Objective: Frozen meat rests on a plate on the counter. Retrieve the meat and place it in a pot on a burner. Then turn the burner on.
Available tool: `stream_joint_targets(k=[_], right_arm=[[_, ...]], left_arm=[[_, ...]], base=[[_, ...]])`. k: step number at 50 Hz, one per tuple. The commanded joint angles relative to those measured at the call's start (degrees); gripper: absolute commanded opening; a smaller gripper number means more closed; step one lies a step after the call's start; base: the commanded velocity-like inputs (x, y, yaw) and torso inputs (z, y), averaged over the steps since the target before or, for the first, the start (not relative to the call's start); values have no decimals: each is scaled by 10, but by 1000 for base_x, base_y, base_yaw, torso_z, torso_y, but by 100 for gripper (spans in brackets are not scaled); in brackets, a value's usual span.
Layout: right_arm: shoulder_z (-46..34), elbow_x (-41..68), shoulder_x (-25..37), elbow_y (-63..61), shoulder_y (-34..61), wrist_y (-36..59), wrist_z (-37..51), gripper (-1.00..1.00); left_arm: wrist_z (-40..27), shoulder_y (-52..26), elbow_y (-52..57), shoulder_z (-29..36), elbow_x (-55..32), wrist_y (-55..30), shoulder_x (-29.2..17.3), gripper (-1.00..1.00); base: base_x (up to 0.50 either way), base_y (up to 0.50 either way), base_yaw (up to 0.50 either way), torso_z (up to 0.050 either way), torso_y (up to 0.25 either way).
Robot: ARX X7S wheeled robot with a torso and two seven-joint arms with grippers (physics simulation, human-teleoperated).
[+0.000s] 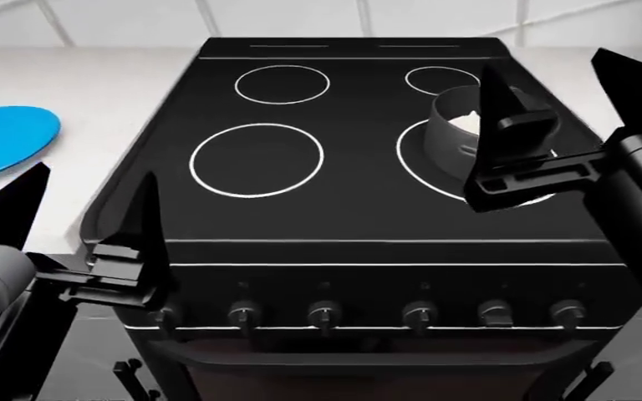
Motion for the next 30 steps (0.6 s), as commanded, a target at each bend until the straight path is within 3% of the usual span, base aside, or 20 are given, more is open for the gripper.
stream_joint_targets(k=[1,14,25,30], right_arm=[[-2,-3,-2,-3,-9,-4,1,100],[-7,-27,-8,-7,-18,-1,-13,100],[-11,-28,-3,-13,-12,2,-12,100],[-7,-26,-2,-8,-17,-4,-9,100]], left_arm=[[8,20,-2,-1,11,15,3,100],[9,28,-5,3,14,23,3,100],[6,28,-5,8,13,26,1,100],[6,28,-6,11,14,27,1,100]], base=[[0,0,0,-50,0],[0,0,0,-50,0],[0,318,0,-50,0],[0,9,0,-50,0]])
